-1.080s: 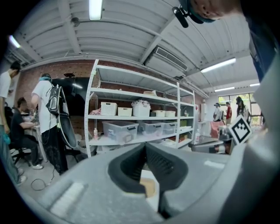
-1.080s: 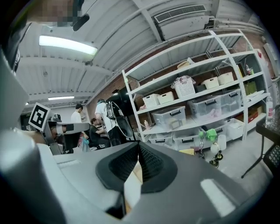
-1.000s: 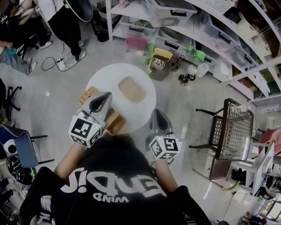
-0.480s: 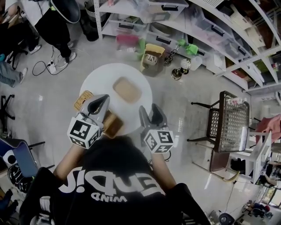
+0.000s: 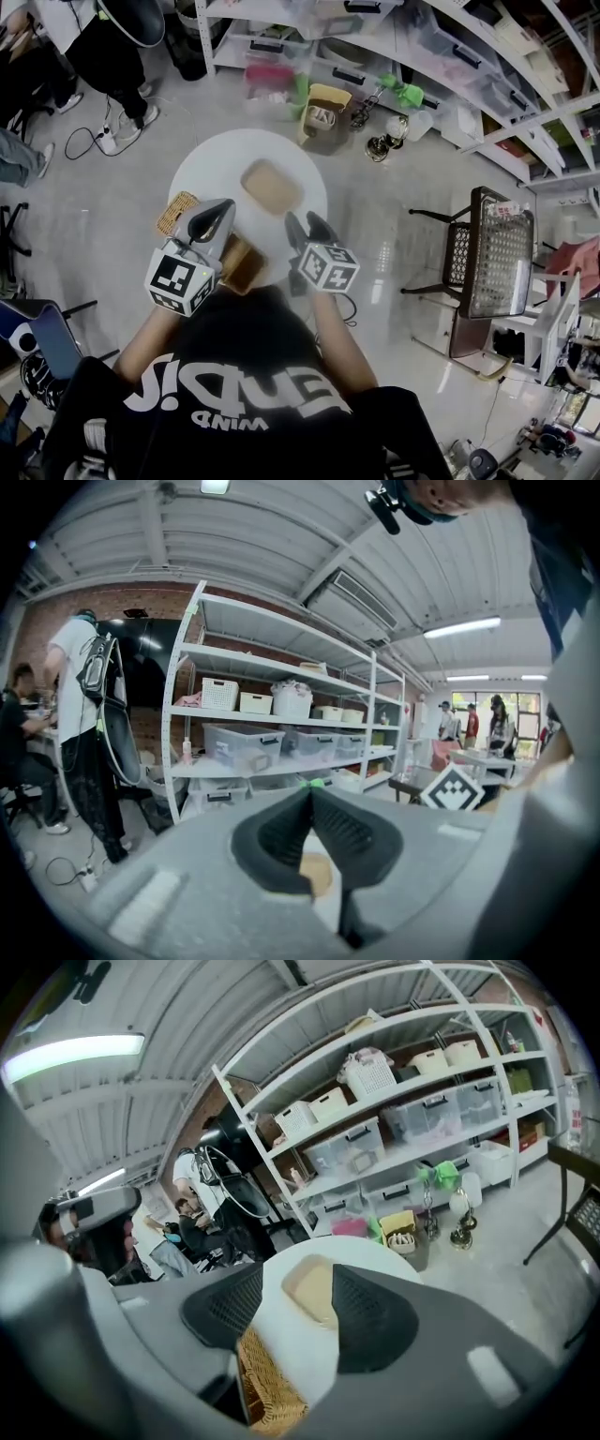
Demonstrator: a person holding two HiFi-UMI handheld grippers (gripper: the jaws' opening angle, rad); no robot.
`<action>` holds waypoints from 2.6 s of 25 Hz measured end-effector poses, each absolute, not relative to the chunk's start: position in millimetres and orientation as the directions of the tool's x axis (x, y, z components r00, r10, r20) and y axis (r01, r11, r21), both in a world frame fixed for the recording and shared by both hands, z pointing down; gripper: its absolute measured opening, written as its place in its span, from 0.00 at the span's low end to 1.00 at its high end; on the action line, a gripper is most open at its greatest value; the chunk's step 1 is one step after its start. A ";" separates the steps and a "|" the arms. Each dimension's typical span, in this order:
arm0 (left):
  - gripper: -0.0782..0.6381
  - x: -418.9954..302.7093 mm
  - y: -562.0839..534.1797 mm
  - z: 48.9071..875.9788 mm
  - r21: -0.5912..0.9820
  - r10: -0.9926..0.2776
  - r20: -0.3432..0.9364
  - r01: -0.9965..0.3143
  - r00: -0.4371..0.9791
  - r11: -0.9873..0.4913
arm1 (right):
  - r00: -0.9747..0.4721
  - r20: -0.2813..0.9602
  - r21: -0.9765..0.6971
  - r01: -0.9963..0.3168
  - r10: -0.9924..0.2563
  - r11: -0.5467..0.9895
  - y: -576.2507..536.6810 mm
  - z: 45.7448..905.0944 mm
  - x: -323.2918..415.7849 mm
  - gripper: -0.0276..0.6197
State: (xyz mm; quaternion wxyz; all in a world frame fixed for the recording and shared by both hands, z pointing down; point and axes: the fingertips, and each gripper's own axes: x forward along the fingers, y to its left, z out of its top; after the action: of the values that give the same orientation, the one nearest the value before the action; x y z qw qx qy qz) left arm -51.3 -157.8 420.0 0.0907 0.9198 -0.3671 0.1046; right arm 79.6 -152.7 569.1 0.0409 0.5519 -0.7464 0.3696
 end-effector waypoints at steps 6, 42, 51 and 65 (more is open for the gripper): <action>0.11 -57.8 -171.7 432.0 0.092 -0.653 0.280 -0.696 0.704 -0.712 | -0.433 0.567 -0.546 -0.834 -0.701 0.073 -162.5 629.5 62.4 0.41; 0.11 -74.7 -208.0 472.2 0.119 -0.647 0.383 -0.729 0.660 -0.674 | -0.577 0.654 -0.662 -0.750 -0.490 0.001 -177.0 728.9 39.2 0.15; 0.11 -68.8 -208.1 472.4 0.125 -0.636 0.385 -0.720 0.669 -0.682 | -0.589 0.638 -0.682 -0.731 -0.496 -0.009 -175.0 722.6 39.4 0.08; 0.11 -70.2 -194.9 469.4 0.132 -0.644 0.370 -0.724 0.670 -0.677 | -0.611 0.572 -0.703 -0.709 -0.547 0.057 -168.3 695.0 39.1 0.05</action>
State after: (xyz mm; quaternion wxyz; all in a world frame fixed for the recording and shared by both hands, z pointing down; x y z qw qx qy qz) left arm -70.2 -194.9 469.4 0.1349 0.9036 -0.3785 0.1482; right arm 39.1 -168.3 695.0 0.0763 0.4343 -0.7230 0.5318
